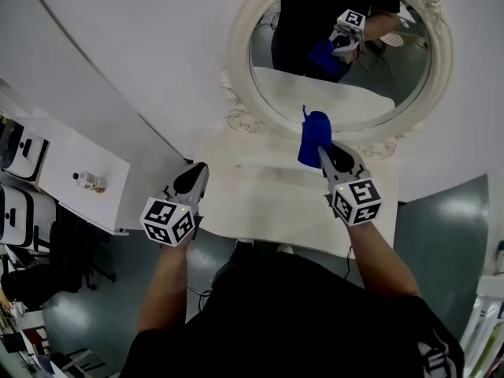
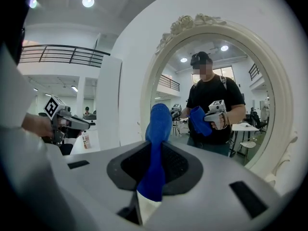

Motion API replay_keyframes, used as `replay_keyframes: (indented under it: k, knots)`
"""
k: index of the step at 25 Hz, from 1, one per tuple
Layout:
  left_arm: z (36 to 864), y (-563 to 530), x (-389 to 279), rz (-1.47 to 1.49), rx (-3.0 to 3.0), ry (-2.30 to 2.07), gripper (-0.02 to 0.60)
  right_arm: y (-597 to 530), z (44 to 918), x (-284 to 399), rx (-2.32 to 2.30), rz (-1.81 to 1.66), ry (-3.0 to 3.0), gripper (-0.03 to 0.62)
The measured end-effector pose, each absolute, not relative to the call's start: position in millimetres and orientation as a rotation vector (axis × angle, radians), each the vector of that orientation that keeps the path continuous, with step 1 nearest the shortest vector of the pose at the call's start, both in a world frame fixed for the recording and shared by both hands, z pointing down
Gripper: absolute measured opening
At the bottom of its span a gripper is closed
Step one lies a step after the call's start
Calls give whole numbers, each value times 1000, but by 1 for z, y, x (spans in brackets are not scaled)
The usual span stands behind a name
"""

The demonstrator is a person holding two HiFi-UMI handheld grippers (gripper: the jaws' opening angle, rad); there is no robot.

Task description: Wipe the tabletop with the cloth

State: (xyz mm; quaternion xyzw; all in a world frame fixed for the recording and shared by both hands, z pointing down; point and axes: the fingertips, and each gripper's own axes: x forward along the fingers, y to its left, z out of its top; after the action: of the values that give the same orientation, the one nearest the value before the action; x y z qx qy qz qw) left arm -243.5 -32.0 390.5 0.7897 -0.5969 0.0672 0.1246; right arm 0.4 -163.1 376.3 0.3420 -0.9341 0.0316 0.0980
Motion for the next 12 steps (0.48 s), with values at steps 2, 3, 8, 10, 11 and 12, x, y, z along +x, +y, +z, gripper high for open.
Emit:
replay_keyframes:
  k: [2,3,8,10,11,12]
  knots:
    - [395,-36,-253,193,2317,-1710,25,-162,377,-10,1036,93,-2754,49]
    - [397,-38,-257,193,2326,-1695,25,-161,377,-14,1049,97,-2749,49]
    - [397,-50,-283,188,2363,-1636,25,-159,378,-40,1092,125,-2718,49]
    - [398,-53,-297,188,2368,-1621,25,-158,380,-55,1099,142,-2713,49]
    - [399,-55,-305,189,2369,-1614,25,-158,381,-63,1100,153,-2712,49]
    - [400,-56,-312,190,2369,-1610,25,-157,383,-71,1099,164,-2711,49]
